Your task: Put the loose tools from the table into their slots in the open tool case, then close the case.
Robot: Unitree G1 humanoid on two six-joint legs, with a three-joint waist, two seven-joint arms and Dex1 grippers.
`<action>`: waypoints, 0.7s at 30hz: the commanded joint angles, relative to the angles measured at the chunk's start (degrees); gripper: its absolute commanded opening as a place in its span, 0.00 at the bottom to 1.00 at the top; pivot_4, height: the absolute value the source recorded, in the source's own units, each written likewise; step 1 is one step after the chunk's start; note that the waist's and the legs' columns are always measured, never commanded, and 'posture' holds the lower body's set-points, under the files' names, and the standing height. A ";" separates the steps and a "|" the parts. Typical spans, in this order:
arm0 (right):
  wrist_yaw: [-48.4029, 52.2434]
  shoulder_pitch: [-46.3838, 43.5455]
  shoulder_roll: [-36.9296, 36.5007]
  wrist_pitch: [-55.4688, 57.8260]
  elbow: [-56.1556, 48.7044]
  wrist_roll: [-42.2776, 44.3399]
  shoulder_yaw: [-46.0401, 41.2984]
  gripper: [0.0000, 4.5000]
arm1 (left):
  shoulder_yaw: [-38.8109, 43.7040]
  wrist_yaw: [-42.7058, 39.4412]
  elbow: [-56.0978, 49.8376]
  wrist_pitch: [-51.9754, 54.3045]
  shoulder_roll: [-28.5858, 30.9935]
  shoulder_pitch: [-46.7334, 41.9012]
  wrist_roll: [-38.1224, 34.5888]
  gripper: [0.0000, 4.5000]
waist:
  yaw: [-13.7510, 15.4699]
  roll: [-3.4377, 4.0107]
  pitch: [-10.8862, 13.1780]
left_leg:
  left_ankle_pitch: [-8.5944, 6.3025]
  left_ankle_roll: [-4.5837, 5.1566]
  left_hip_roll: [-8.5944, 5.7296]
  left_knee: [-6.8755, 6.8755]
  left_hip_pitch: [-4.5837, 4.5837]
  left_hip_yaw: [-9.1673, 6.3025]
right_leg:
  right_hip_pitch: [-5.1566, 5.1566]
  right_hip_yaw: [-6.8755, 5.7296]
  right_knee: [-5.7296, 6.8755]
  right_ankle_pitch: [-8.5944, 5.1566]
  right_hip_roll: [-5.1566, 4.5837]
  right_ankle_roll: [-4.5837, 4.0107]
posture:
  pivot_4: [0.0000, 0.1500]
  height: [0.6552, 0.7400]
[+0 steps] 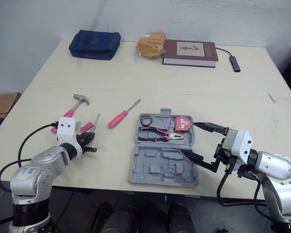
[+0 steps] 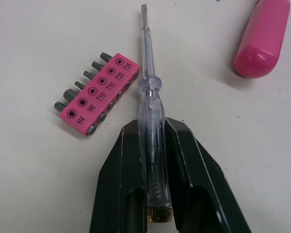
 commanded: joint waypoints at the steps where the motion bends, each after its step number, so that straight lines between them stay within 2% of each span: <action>1: 0.64 1.00 -0.10 -2.47 -0.78 0.08 -2.87 1.00 | -0.79 -1.67 0.49 -3.13 -0.38 1.59 0.51 0.01 | -0.04 0.00 0.00 | 0.00 0.00 0.00 0.00 0.00 0.00 | 0.00 0.00 0.00 0.00 0.00 0.00 | 1.00 1.00; 3: 1.04 1.75 -0.01 -3.45 -0.29 -0.17 -3.07 1.00 | 0.70 -2.55 -0.77 -10.25 -0.50 1.89 1.32 0.01 | -0.03 0.00 0.00 | 0.00 0.00 0.00 0.00 0.00 0.00 | 0.00 0.00 0.00 0.00 -0.01 0.00 | 1.00 1.00; 6: 1.82 2.97 0.20 -5.34 0.75 -0.60 -3.94 1.00 | 1.51 -11.20 -3.56 -25.63 1.98 3.31 0.82 0.01 | -0.18 -0.09 0.03 | -0.01 -0.01 0.03 0.00 -0.06 -0.01 | -0.04 -0.01 -0.05 0.00 -0.03 0.00 | 1.00 1.00; 9: 1.64 3.29 0.06 -6.27 1.49 -0.36 -5.30 1.00 | 1.39 -19.43 -4.20 -31.57 3.77 3.10 -2.86 0.01 | -0.35 -0.08 0.03 | -0.03 -0.05 0.08 0.00 -0.06 0.00 | -0.05 -0.01 -0.12 0.00 -0.05 -0.01 | 1.00 1.00; 12: 2.07 5.63 -1.46 -6.30 1.94 -1.31 -7.74 1.00 | -1.38 -33.17 -2.32 -34.04 9.30 -1.60 -8.34 0.01 | -0.12 -0.08 0.03 | -0.02 -0.05 0.09 0.00 -0.05 0.02 | -0.03 -0.03 -0.11 0.00 -0.05 -0.01 | 1.00 1.00; 14: 2.81 8.34 -1.90 -6.52 1.79 -1.45 -9.96 1.00 | -6.18 -42.51 -0.21 -33.65 13.72 -6.24 -9.89 0.01 | 0.07 -0.08 0.03 | 0.01 -0.01 0.04 0.00 -0.06 -0.01 | -0.04 -0.09 -0.13 -0.01 0.02 -0.02 | 1.00 1.00; 16: 3.04 10.87 -2.14 -6.80 1.35 -1.80 -11.60 1.00 | -12.54 -52.88 2.33 -38.65 17.35 -11.37 -7.60 0.01 | 0.28 -0.07 0.03 | 0.02 0.01 0.01 0.00 -0.06 -0.01 | -0.01 -0.10 -0.12 -0.01 0.03 -0.02 | 1.00 1.00; 18: 2.58 12.47 -1.88 -6.93 0.53 -2.00 -12.39 1.00 | -16.98 -56.96 4.86 -39.33 18.14 -16.43 -6.58 0.01 | 0.03 -0.03 0.03 | 0.01 0.03 0.00 0.00 -0.04 0.11 | -0.02 -0.23 -0.11 0.00 0.12 0.00 | 1.00 1.00; 21: 1.95 15.02 -0.98 -7.01 -1.31 -2.31 -12.82 1.00 | -25.30 -60.27 5.85 -33.46 19.80 -24.02 -3.40 0.01 | -0.41 -0.06 0.05 | 0.02 0.10 -0.02 0.00 -0.05 0.15 | -0.01 -0.27 -0.17 0.04 0.15 0.07 | 1.00 1.00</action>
